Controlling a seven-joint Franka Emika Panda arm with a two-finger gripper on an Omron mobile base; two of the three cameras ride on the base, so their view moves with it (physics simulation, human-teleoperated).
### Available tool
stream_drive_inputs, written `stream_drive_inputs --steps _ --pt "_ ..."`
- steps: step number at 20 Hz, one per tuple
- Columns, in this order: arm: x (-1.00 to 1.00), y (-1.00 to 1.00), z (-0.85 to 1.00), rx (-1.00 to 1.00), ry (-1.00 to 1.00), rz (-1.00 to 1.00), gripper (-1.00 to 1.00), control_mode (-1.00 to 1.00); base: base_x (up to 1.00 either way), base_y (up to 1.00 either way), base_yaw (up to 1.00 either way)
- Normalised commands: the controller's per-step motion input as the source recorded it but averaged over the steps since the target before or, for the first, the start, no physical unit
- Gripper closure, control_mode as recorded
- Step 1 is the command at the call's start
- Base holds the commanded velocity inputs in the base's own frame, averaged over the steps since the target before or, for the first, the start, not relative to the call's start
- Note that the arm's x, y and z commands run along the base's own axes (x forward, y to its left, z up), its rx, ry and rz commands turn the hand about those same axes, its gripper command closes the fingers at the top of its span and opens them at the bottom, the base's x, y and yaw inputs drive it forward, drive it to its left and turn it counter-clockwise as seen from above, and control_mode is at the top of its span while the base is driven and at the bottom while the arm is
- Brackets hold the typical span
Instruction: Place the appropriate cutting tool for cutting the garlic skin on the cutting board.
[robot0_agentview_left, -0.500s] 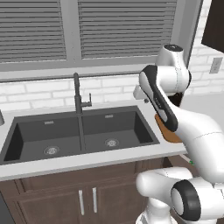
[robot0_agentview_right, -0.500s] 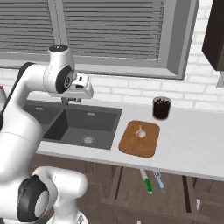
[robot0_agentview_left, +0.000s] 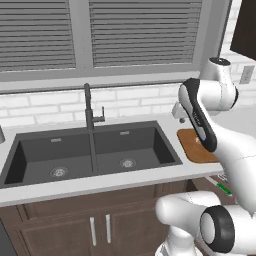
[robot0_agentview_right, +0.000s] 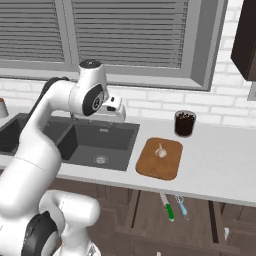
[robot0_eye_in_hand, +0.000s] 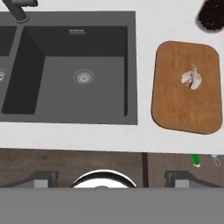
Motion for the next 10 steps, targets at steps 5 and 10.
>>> stream_drive_inputs --steps 5,10 --pt "-0.13 -0.82 -0.63 0.0 -0.05 0.07 -1.0 -1.0 0.0 0.0 0.0" --pt "-0.43 -0.96 -0.5 0.0 0.0 0.02 -1.0 -1.0 0.0 0.0 0.0"
